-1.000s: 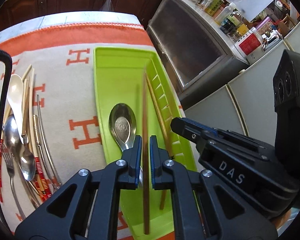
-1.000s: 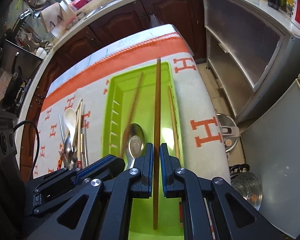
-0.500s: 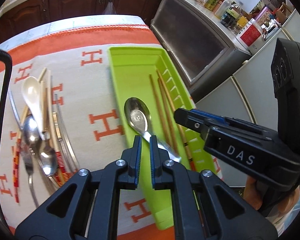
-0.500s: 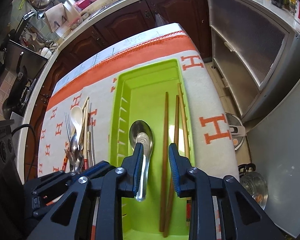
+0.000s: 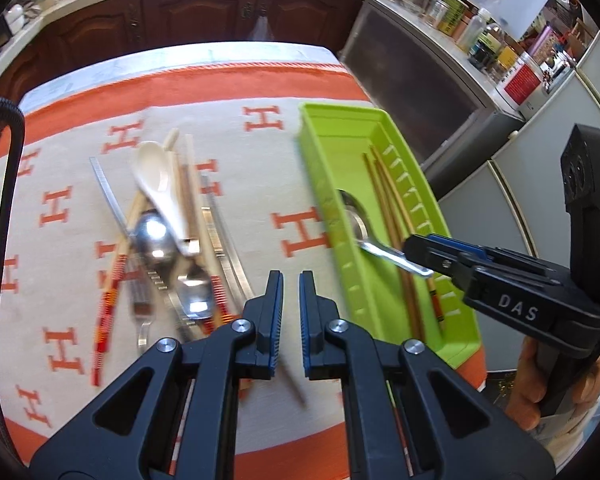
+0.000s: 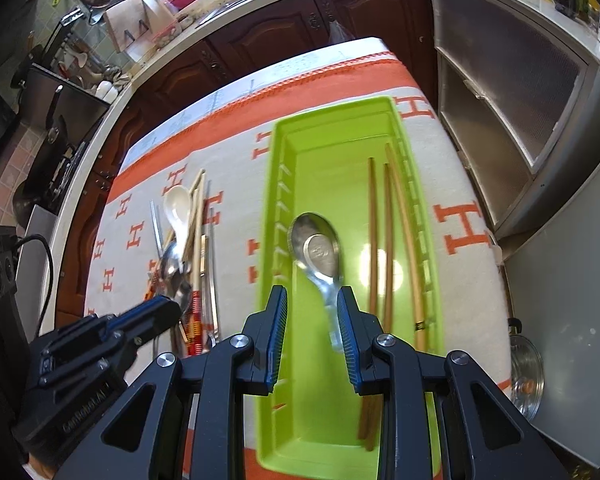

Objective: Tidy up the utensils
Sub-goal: 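Move both tools back over the utensil pile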

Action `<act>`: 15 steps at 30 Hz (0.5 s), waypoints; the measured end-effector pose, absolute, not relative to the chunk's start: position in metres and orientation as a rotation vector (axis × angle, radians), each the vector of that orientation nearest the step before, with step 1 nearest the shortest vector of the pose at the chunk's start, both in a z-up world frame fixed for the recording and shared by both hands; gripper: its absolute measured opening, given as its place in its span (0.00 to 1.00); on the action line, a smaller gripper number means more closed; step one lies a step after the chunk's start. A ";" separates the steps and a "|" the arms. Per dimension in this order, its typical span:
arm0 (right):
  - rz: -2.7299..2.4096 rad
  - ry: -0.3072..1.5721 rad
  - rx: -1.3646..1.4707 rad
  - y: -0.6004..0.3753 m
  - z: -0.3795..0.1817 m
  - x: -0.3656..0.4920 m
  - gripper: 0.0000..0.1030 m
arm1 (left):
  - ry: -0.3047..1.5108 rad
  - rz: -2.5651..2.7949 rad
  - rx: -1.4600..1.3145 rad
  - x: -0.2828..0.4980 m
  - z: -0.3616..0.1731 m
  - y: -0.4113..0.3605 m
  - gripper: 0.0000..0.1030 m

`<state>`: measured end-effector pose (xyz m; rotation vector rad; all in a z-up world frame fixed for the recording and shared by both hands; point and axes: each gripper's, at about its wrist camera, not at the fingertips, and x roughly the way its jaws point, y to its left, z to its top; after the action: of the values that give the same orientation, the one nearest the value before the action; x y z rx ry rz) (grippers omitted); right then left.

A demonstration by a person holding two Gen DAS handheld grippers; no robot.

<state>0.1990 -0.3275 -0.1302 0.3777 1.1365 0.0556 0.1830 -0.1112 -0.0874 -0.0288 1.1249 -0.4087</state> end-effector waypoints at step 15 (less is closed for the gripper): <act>0.191 1.157 0.322 -0.244 -0.117 0.214 0.25 | 1.077 -0.267 -0.108 0.187 -0.068 0.005 0.04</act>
<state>0.2137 -0.2437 -0.1173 0.3221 1.1568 0.1912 0.1869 0.0055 -0.0683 -0.1076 1.0771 -0.2667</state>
